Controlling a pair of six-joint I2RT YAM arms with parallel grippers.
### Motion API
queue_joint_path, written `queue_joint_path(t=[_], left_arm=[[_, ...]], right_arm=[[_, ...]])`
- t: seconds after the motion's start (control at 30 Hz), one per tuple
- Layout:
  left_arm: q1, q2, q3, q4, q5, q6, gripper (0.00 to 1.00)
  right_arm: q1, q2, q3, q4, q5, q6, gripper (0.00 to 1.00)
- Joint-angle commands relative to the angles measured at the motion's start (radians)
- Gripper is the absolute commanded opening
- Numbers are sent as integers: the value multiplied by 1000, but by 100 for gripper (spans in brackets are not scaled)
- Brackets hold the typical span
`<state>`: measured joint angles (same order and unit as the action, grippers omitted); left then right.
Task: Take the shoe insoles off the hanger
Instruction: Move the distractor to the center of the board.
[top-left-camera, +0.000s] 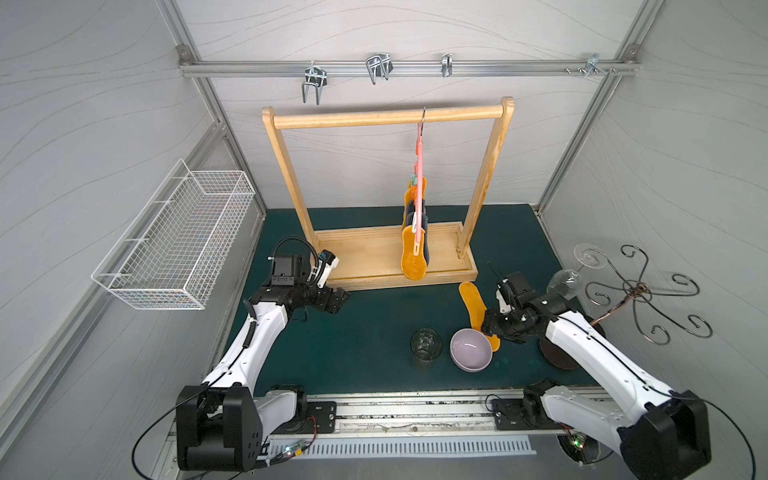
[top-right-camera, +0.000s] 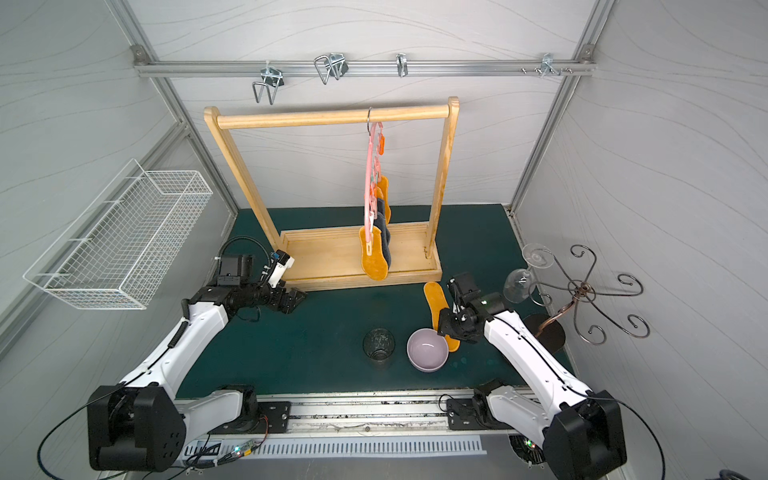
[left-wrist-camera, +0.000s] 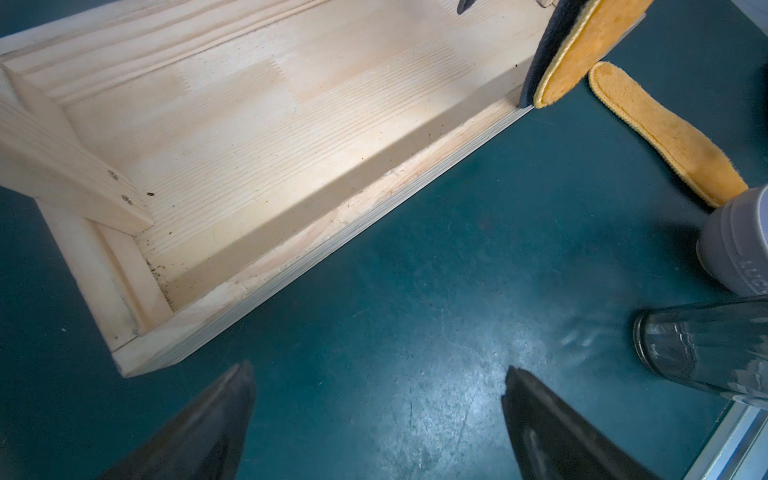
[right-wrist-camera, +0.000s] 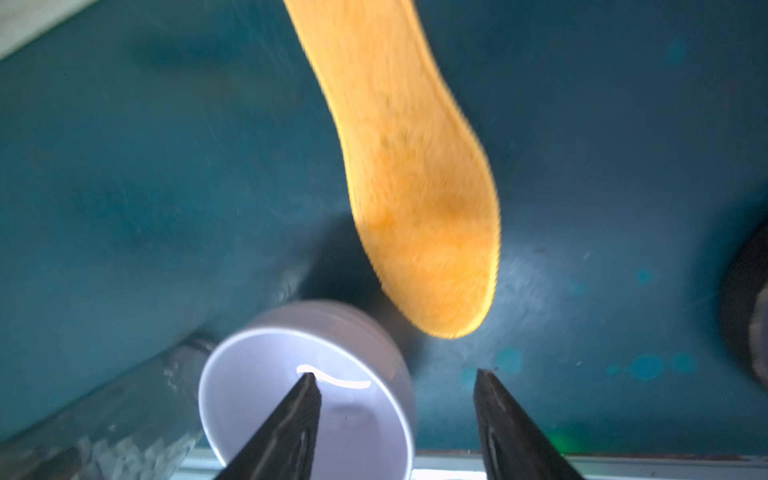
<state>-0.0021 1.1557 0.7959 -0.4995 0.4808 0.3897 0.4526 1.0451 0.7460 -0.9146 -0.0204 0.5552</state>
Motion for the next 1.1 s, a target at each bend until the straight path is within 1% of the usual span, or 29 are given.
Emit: queue_joint_path(t=[0.0, 0.13, 0.3, 0.4, 0.57, 0.67, 0.9, 1.0, 1.07], left_arm=[[4, 16, 16, 6, 24, 20, 98], [4, 24, 15, 6, 16, 26, 98], [4, 22, 16, 5, -2, 31, 98], [4, 24, 16, 5, -6, 34, 98], [4, 34, 18, 4, -6, 36, 98], [4, 43, 20, 1, -1, 34, 98], [4, 73, 46, -31, 59, 22, 98], [4, 62, 49, -47, 88, 21, 98], [4, 53, 55, -56, 99, 19, 98]], right_arm=[[55, 14, -15, -3, -58, 30, 57], [155, 106, -7, -3, 9, 32, 51], [257, 199, 26, -16, 69, 42, 49], [305, 216, 36, -14, 69, 40, 46], [378, 236, 38, -13, 53, 62, 45], [403, 236, 33, -23, 41, 67, 42], [416, 222, 43, -77, 8, 61, 44], [418, 204, 35, -101, 2, 65, 50], [417, 174, 41, -125, 24, 77, 54]])
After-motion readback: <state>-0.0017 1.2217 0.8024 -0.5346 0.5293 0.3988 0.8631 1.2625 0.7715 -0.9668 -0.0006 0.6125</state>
